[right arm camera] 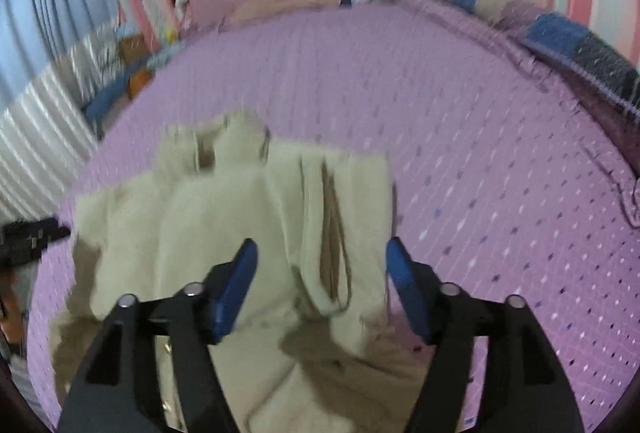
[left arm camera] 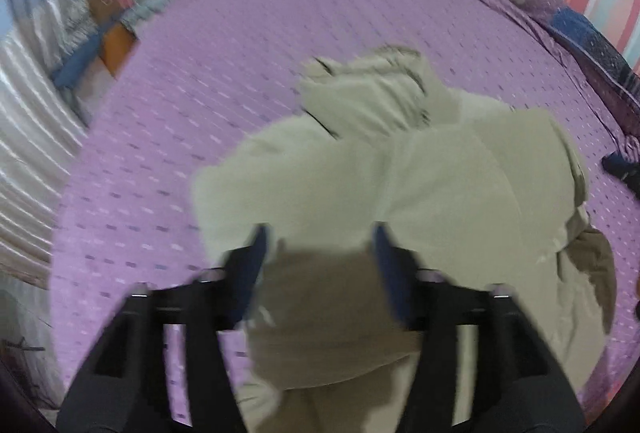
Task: Fold large clothes
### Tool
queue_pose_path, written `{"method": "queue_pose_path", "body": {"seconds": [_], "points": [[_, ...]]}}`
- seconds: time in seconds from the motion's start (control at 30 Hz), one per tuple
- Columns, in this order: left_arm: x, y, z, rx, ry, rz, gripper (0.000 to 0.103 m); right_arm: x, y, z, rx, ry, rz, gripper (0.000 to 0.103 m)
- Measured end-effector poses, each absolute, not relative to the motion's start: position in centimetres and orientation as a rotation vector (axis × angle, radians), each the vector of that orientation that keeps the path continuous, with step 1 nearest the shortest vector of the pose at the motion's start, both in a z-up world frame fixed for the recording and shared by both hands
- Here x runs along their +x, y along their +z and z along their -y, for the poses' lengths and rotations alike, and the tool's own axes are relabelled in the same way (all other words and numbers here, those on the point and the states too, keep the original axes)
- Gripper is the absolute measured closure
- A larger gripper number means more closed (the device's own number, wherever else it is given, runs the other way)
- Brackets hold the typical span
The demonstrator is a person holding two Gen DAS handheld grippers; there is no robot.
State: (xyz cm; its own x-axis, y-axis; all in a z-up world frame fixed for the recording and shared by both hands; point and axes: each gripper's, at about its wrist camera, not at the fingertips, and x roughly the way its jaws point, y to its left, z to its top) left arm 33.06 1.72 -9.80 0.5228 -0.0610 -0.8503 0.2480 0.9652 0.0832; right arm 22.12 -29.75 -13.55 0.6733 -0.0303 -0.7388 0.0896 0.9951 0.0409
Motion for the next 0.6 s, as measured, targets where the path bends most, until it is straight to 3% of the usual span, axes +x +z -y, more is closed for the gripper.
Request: {"method": "queue_pose_path", "body": {"seconds": [0.13,0.23,0.4,0.6], "points": [[34.0,-7.8,-2.7,0.182,-0.145,-0.970,0.028,25.1,-11.8,26.5,-0.003,-0.057,-0.812,0.032],[35.4,-8.0,-3.3,0.144,-0.092,-0.975,0.014,27.9,-11.9,22.8,-0.097,-0.030,-0.791,0.022],[39.8,-9.8,-1.7,0.073,-0.054,-0.990,0.013,31.9,-12.6,17.6,-0.265,-0.039,-0.722,0.011],[44.2,-15.9,0.9,0.092,-0.026,-1.050,0.013,35.6,-16.7,17.4,-0.233,-0.013,-0.800,0.009]]}}
